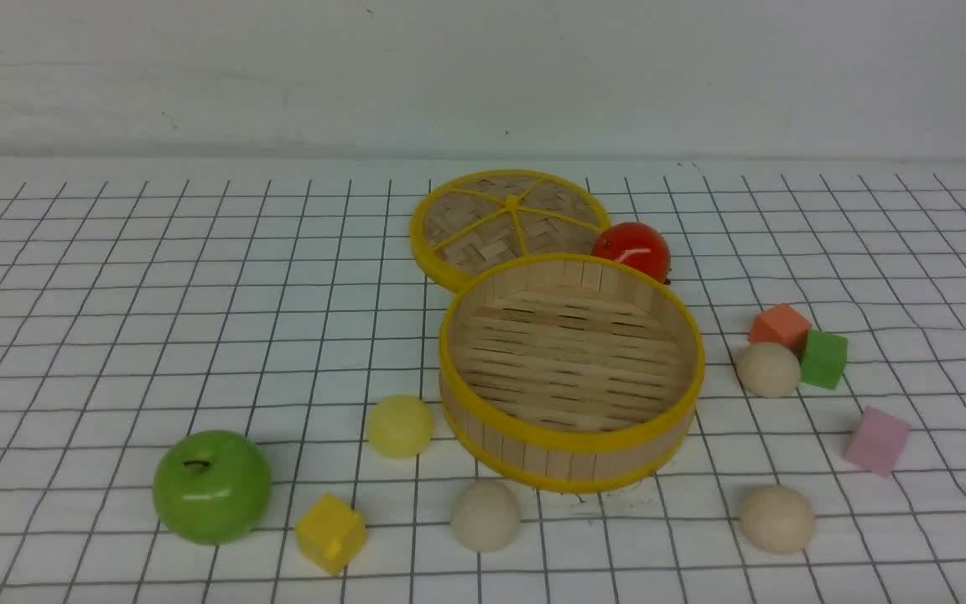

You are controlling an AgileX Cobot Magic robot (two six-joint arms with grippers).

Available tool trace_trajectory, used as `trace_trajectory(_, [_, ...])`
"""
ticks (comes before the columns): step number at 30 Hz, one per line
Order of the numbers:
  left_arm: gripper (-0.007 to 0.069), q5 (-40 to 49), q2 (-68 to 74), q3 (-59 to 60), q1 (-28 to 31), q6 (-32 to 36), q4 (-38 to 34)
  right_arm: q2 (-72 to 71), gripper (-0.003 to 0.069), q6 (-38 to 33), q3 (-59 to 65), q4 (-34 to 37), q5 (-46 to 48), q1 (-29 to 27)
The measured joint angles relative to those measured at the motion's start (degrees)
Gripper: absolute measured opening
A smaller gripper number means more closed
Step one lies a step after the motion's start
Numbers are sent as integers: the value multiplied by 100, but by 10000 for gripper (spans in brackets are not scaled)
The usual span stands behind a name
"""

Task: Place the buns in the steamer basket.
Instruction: Use the left arm to grab a steamed stuffed bun

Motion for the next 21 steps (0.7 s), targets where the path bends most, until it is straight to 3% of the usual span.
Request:
trace_trajectory(18, [237, -42, 0, 0, 0, 0, -17, 0, 239, 0, 0, 0, 0, 0])
trace_trajectory(21, [237, -407, 0, 0, 0, -30, -517, 0, 239, 0, 0, 0, 0, 0])
